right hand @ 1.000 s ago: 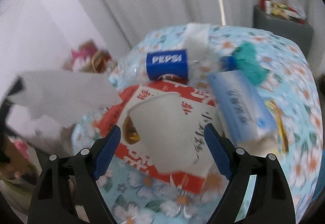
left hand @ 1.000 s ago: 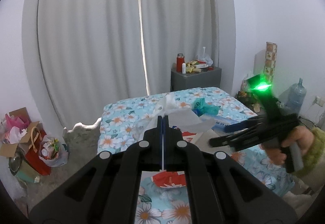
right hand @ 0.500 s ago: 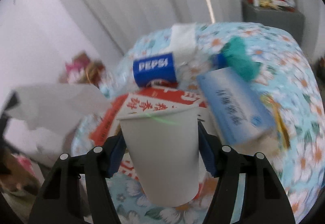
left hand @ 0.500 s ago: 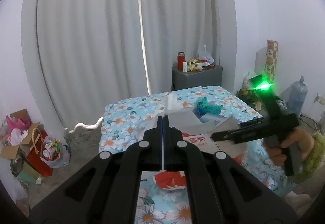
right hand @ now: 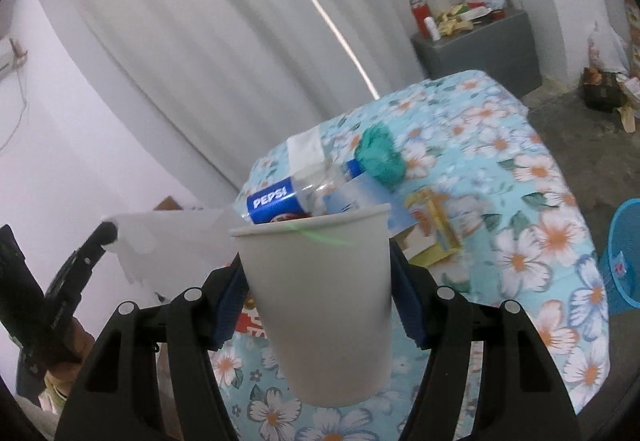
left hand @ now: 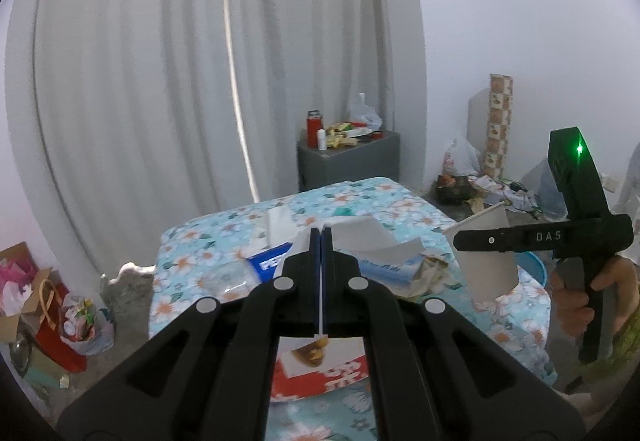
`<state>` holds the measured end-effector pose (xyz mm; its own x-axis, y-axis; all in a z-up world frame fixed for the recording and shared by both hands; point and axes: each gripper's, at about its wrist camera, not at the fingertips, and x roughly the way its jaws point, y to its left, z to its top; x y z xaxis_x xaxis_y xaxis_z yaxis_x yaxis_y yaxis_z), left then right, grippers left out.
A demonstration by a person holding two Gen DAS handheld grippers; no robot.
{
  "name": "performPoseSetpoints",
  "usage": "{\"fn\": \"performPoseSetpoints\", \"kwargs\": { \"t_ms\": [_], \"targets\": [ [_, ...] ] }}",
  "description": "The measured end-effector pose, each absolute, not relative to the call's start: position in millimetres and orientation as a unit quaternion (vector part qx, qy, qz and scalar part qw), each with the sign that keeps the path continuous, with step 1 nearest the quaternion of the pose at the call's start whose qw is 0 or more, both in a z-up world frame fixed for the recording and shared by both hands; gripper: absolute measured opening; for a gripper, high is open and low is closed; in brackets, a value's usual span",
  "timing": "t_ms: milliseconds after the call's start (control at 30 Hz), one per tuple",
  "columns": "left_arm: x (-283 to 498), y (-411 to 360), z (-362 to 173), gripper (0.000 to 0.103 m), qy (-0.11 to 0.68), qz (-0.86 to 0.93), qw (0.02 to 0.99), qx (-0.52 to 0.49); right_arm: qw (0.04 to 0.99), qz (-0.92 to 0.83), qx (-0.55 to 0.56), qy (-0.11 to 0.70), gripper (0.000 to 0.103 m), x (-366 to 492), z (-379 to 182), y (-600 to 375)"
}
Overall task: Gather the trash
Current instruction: 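Carry the cup and tissue to the wastebasket and open both grippers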
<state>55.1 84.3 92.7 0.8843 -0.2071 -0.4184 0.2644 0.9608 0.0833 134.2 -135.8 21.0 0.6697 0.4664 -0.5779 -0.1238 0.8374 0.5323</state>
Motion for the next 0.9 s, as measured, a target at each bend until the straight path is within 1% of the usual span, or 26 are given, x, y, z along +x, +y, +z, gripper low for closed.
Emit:
{"fn": "performPoseSetpoints", "kwargs": {
  "t_ms": [533, 900],
  "targets": [
    [76, 8, 99, 0.0, 0.204, -0.177, 0.957, 0.107, 0.885, 0.13, 0.29, 0.34, 0.063, 114, 18, -208],
    [92, -69, 103, 0.0, 0.194, -0.241, 0.941, 0.139, 0.887, 0.074, 0.336, 0.307, 0.063, 92, 12, -276]
  ]
}}
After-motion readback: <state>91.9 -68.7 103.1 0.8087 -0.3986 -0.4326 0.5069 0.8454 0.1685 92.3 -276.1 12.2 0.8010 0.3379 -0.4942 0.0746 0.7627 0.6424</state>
